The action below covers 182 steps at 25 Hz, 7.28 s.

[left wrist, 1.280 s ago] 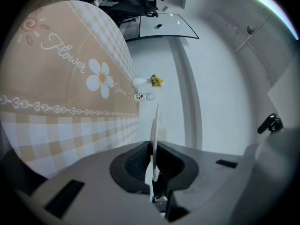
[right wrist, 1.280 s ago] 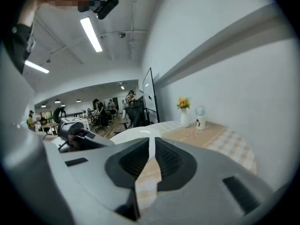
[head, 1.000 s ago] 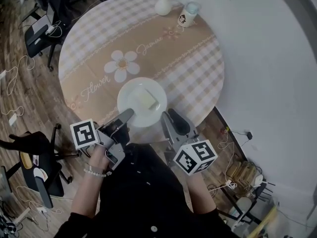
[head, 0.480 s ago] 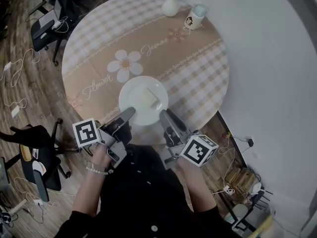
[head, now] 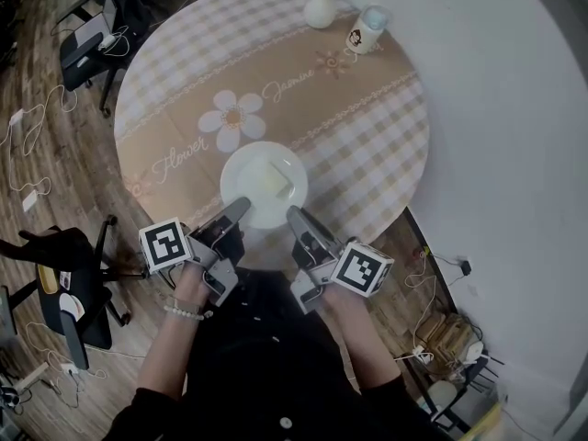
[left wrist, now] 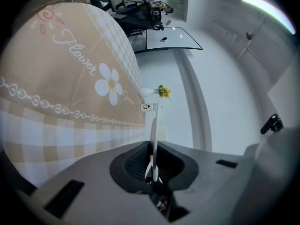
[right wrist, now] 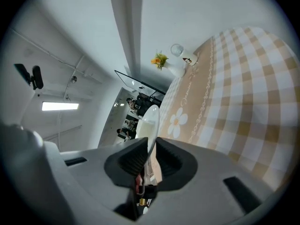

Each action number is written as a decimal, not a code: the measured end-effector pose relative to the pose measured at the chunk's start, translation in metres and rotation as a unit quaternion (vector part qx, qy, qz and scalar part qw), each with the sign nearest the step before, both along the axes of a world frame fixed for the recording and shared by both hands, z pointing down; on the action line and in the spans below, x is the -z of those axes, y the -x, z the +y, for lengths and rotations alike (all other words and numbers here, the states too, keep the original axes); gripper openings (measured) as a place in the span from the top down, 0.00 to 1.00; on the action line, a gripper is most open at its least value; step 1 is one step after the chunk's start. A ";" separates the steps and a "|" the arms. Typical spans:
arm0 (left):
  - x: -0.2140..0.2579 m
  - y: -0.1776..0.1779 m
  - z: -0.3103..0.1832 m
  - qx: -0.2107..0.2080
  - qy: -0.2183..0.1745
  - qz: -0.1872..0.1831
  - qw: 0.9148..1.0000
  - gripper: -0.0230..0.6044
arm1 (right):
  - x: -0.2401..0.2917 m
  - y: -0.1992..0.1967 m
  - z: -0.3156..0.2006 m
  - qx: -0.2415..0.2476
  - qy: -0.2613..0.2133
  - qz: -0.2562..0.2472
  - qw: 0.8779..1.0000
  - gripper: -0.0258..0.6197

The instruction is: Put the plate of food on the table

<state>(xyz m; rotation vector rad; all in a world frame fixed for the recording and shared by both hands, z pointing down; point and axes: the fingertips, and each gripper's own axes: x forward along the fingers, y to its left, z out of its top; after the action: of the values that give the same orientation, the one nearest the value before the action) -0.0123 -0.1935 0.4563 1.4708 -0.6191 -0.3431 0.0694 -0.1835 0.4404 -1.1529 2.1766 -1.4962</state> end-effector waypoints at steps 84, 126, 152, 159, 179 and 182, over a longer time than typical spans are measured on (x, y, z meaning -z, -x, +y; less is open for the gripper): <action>-0.160 -0.011 -0.038 -0.061 0.126 -0.092 0.986 0.72 | -0.191 -0.040 -0.054 -0.146 0.215 0.034 0.965 0.95; 0.025 0.040 -0.044 -0.004 -0.267 -0.418 0.868 0.96 | 0.035 -0.056 -0.021 -0.057 -0.215 0.434 0.873 0.96; 0.165 0.033 -0.010 0.038 -0.457 -0.474 0.751 0.96 | 0.153 -0.029 0.002 -0.071 -0.341 0.437 0.830 0.96; 0.164 0.020 0.000 0.013 -0.469 -0.470 0.748 0.96 | 0.156 -0.028 0.002 -0.071 -0.342 0.435 0.830 0.96; 0.169 0.025 -0.001 0.030 -0.469 -0.464 0.751 0.96 | 0.155 -0.024 0.004 -0.063 -0.343 0.440 0.827 0.96; 0.170 0.025 0.000 0.031 -0.470 -0.462 0.751 0.96 | 0.154 -0.023 0.006 -0.061 -0.341 0.442 0.828 0.96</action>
<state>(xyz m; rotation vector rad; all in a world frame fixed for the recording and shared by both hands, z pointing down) -0.0377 -0.1938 0.2863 2.6339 -1.4184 0.1130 0.0927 -0.1773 0.2867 -1.8169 2.7017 0.0406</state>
